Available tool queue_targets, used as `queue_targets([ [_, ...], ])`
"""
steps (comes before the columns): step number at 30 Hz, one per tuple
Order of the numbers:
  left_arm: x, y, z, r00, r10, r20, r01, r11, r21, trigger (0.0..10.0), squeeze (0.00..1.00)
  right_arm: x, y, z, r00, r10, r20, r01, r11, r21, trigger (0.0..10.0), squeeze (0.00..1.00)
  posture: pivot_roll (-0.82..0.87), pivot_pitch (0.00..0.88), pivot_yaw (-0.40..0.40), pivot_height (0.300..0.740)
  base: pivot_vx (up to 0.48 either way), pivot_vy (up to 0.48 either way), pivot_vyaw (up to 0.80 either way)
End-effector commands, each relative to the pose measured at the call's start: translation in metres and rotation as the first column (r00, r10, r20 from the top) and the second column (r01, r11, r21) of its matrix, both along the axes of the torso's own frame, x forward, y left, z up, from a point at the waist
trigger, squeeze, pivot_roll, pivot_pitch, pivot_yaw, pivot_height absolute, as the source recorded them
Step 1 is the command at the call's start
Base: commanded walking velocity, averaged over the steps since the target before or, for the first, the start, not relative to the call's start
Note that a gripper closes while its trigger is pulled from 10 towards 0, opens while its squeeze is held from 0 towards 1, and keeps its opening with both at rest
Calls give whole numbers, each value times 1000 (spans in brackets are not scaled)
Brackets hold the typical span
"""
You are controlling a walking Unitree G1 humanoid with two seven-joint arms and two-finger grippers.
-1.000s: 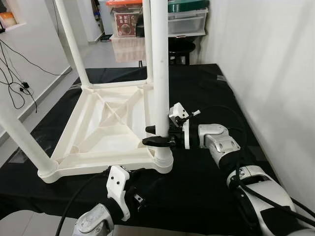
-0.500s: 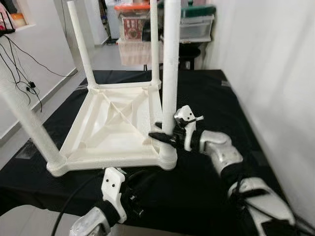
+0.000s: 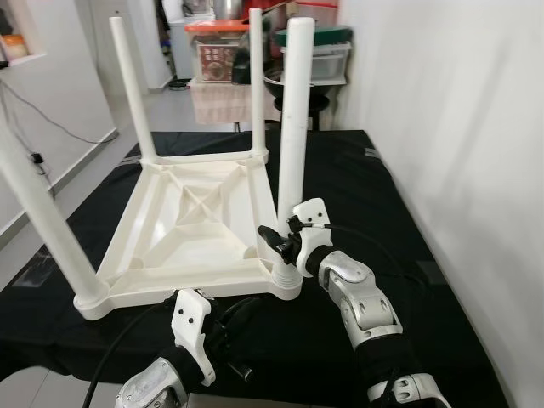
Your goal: Building children table
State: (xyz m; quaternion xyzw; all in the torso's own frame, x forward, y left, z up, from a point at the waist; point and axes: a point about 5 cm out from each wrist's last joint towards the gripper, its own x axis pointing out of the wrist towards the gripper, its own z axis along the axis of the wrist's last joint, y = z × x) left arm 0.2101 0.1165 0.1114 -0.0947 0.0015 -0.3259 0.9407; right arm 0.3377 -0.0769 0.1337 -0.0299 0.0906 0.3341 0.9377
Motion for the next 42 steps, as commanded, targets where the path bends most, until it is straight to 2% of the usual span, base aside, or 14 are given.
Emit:
queue_targets([
  [1, 1, 1, -2, 1000, 2, -14, -2, 1000, 2, 0, 0, -3, 12, 4, 991, 129, -28, -128, 990, 51, 10000, 1000, -6, 0, 9, 740, 0, 0, 0],
  [4, 2, 1, -2, 1000, -7, -17, 7, 1000, -2, 0, 0, -12, 19, 25, 921, 381, 87, -388, 917, 92, 10000, 1000, -5, 0, 12, 740, 0, 0, 0],
  [5, 2, 1, -2, 1000, -9, -18, 9, 1000, -3, 0, 0, -13, 16, 29, 868, 486, 104, -495, 864, 94, 10000, 396, -5, 0, 11, 740, 0, 0, 0],
  [6, 3, 0, -2, 1000, -10, -18, 10, 1000, -4, 0, 0, -10, 11, 32, 824, 554, 115, -563, 824, 67, 10000, 0, 7, 0, 8, 740, 0, 0, 0],
  [11, 4, -1, -2, 1000, -8, -16, 8, 1000, -2, 39, 0, -3, 2, 28, 736, 674, 58, -677, 734, 52, 10000, 0, 18, 0, 5, 740, 0, 0, 0],
  [12, 4, -1, -2, 1000, -5, -15, 5, 1000, 1, 10000, 0, -1, -1, 25, 712, 702, 24, -702, 710, 56, 10000, 0, 33, 0, 0, 740, 0, 0, 0],
  [15, 4, -1, -2, 1000, -1, -13, 1, 1000, 6, 10000, 0, 3, -3, 22, 706, 708, -9, -707, 705, 51, 9686, 0, 37, 0, -3, 740, 0, 0, 0],
  [16, 4, -1, -2, 1000, 1, -11, -1, 1000, 8, 10000, 0, 6, -5, 21, 704, 709, -33, -707, 705, 54, 0, 0, 48, 0, -9, 740, 0, 0, 0],
  [31, 1, -3, -1, 1000, 9, -3, -9, 1000, 16, 10000, 0, 12, -19, 15, 699, 711, -81, -705, 703, 95, 0, 0, 52, 0, -13, 740, 0, 0, 0],
  [35, 1, -3, -1, 1000, 7, -5, -7, 1000, 12, 10000, 0, 8, -27, -8, 809, 582, -88, -584, 812, 2, 0, 0, 37, 0, -15, 740, 0, 0, 0],
  [36, 0, -2, -1, 1000, 8, -5, -8, 1000, 12, 10000, 0, 13, -19, -15, 922, 381, -74, -387, 918, -91, 0, 0, 33, 0, -27, 740, 0, 0, 0],
  [37, 0, -2, -1, 1000, 8, -5, -8, 1000, 12, 10000, 0, 13, -19, -15, 922, 381, -74, -387, 918, -91, 0, 0, 33, 0, -27, 740, 0, 0, 0],
  [38, -1, 0, 0, 1000, 12, -4, -12, 1000, 10, 10000, 0, 5, -6, -24, 988, 116, -98, -120, 992, -29, 0, 0, 16, 0, -17, 740, 0, 0, 0],
  [42, 0, 3, -1, 1000, 11, -11, -11, 1000, 4, 10000, 0, -16, 5, -27, 993, -83, -88, 81, 996, -25, 0, 0, -31, 0, 20, 740, 0, 0, 0],
])
